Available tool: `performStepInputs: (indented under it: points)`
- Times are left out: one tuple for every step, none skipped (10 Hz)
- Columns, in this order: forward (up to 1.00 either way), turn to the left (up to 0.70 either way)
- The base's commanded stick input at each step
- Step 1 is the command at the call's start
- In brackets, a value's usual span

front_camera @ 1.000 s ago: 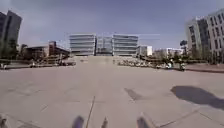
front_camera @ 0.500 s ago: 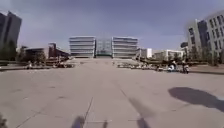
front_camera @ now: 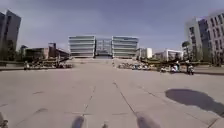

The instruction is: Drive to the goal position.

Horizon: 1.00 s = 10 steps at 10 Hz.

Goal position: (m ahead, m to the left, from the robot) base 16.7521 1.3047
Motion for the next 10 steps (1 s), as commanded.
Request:
performStepInputs:
  points:
    - [0.99, 0.0]
    - [0.99, 0.0]
    - [0.99, 0.0]
    - [0.99, 0.0]
    - [1.0, 0.0]
    - [1.0, 0.0]
    - [1.0, 0.0]
    - [1.0, 0.0]
    - [1.0, 0.0]
    - [1.0, 0.0]
